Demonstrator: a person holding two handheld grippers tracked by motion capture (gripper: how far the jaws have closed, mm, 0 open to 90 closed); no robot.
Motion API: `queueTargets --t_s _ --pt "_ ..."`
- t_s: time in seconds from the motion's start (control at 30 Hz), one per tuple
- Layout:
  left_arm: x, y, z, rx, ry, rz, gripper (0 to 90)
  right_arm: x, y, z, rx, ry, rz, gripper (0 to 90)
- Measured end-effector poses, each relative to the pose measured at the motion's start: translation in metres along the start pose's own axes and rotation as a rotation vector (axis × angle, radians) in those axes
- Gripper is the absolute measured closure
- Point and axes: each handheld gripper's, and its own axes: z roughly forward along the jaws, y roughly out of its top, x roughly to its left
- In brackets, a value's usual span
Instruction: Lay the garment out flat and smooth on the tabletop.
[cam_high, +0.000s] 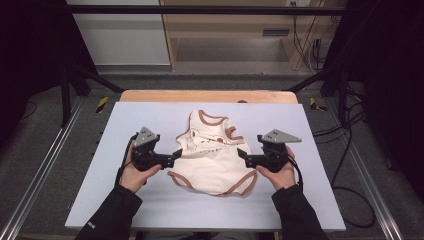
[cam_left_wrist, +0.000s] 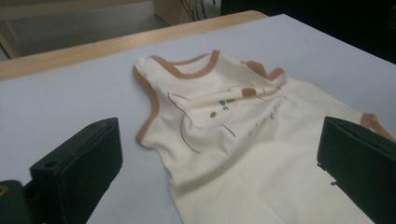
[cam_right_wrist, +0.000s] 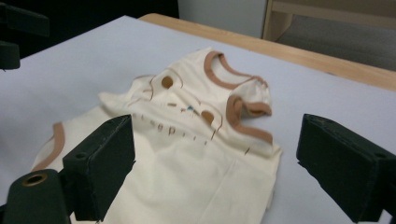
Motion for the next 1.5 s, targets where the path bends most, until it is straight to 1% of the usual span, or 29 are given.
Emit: queueTargets --t_s 0.07,0.1,0.13,0.17,0.27,0.37,0.5,0.6,0.7,0.73,0.77,0.83,0.87,0.9,0.93,0.97,1.0,1.03,1.13,1.2,1.23,1.27,1.3,1.37,1.4,1.43,1.5 --pt "-0.005 -0.013 -0.003 0.011 -0.013 0.003 0.0 0.004 -0.011 -0.006 0.010 0.018 0.003 11.2" --pt "-0.008 -0.019 -0.005 0.017 -0.026 -0.005 0.0 0.006 -0.017 -0.009 0.016 0.027 0.002 11.2" --pt "-0.010 -0.025 -0.006 0.020 -0.041 -0.002 0.0 0.008 -0.022 -0.011 0.019 0.037 0.006 11.3" --pt "-0.012 -0.029 -0.007 0.015 -0.043 -0.003 0.0 0.010 -0.027 -0.012 0.024 0.046 0.007 11.3" --pt "-0.021 -0.043 -0.007 0.036 -0.046 0.019 0.9 0.016 -0.040 -0.012 0.036 0.069 0.006 12.4" --pt "-0.026 -0.051 -0.004 0.048 -0.055 0.034 1.9 0.022 -0.049 -0.007 0.059 0.094 0.006 14.3" --pt "-0.031 -0.057 0.001 0.067 -0.085 0.040 7.9 0.032 -0.059 0.004 0.108 0.123 -0.018 17.4" --pt "-0.037 -0.062 0.005 0.100 -0.081 0.066 15.8 0.043 -0.062 0.011 0.135 0.158 -0.038 20.0" --pt "-0.043 -0.064 0.010 0.120 -0.085 0.080 22.5 0.056 -0.066 0.019 0.167 0.208 -0.070 24.8" --pt "-0.045 -0.065 0.011 0.126 -0.092 0.083 24.5 0.060 -0.067 0.021 0.174 0.221 -0.081 26.7" --pt "-0.047 -0.066 0.013 0.135 -0.089 0.087 26.6 0.063 -0.068 0.023 0.186 0.230 -0.093 29.4" --pt "-0.050 -0.068 0.016 0.148 -0.080 0.108 34.1 0.067 -0.071 0.028 0.209 0.240 -0.108 35.5" --pt "-0.051 -0.068 0.018 0.158 -0.080 0.112 35.8 0.067 -0.072 0.030 0.221 0.242 -0.115 38.4" --pt "-0.053 -0.068 0.020 0.164 -0.076 0.117 36.6 0.068 -0.074 0.031 0.233 0.240 -0.123 40.6" --pt "-0.054 -0.069 0.021 0.167 -0.068 0.129 39.3 0.068 -0.075 0.032 0.241 0.237 -0.132 42.5" --pt "-0.055 -0.069 0.021 0.172 -0.069 0.132 43.8 0.069 -0.075 0.033 0.245 0.233 -0.141 45.6" --pt "-0.056 -0.069 0.022 0.180 -0.074 0.129 48.5 0.069 -0.075 0.033 0.247 0.230 -0.148 51.6" --pt "-0.057 -0.069 0.023 0.189 -0.075 0.132 52.0 0.069 -0.075 0.033 0.247 0.235 -0.156 54.7" --pt "-0.059 -0.070 0.024 0.218 -0.077 0.156 61.1 0.069 -0.076 0.033 0.263 0.246 -0.176 65.8" --pt "-0.059 -0.070 0.025 0.231 -0.076 0.154 67.6 0.068 -0.075 0.033 0.264 0.255 -0.171 78.6" --pt "-0.059 -0.070 0.025 0.233 -0.075 0.156 70.6 0.067 -0.075 0.033 0.269 0.261 -0.167 82.5" --pt "-0.059 -0.070 0.026 0.232 -0.070 0.161 72.4 0.067 -0.075 0.034 0.269 0.263 -0.166 84.9" --pt "-0.059 -0.070 0.026 0.232 -0.069 0.160 76.2 0.066 -0.075 0.035 0.276 0.264 -0.166 86.5" --pt "-0.058 -0.068 0.026 0.240 -0.069 0.162 83.5 0.065 -0.075 0.035 0.272 0.270 -0.159 87.3" --pt "-0.058 -0.067 0.026 0.241 -0.073 0.157 85.8 0.065 -0.074 0.035 0.264 0.274 -0.154 87.4" --pt "-0.058 -0.064 0.024 0.244 -0.082 0.158 86.5 0.065 -0.072 0.034 0.254 0.281 -0.150 87.4" --pt "-0.058 -0.056 0.018 0.223 -0.090 0.163 87.0 0.064 -0.066 0.029 0.237 0.289 -0.148 87.3"
